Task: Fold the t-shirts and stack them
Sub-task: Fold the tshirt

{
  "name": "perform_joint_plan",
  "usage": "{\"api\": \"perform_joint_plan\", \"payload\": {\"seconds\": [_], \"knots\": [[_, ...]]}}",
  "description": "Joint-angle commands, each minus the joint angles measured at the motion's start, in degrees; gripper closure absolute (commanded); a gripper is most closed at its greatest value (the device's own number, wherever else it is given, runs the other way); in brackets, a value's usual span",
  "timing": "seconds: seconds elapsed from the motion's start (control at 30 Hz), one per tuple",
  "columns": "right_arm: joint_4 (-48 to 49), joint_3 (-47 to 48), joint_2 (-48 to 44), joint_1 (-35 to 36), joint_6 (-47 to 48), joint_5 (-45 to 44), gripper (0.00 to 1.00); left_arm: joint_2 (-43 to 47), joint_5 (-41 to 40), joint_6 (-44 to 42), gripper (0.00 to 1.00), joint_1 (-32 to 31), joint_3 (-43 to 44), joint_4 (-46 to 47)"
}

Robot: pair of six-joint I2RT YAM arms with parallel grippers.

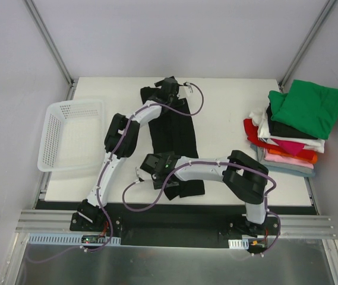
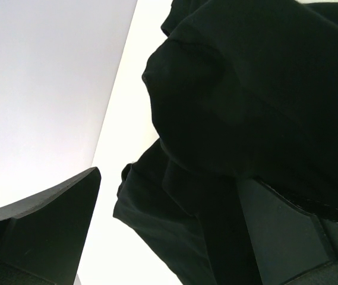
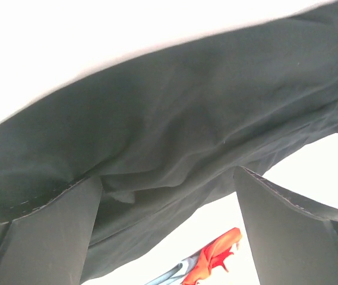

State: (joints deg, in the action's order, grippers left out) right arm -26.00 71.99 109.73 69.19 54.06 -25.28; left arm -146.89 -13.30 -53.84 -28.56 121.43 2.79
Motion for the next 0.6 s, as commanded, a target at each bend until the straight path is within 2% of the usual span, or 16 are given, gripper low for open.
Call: {"api": "perform_joint_plan", "payload": {"seconds": [0.0,0.23,0.57], "knots": [[0.8,2.3,2.0,0.7,-0.9,2.7,0.04,-2.2,3.4,-1.4,0.01,-1.0,2.8,1.6],[1.7,4.8,3.9,0.7,0.8,1.9,0.04,-4.4,3.8,-3.4,0.01,-1.4,6.8,3.4],[3.0,6.3,3.6,1.4,1.5,-1.5,0.04,-2.6,1.2,-1.4,0.01,-1.9,6.7,8.3]]}}
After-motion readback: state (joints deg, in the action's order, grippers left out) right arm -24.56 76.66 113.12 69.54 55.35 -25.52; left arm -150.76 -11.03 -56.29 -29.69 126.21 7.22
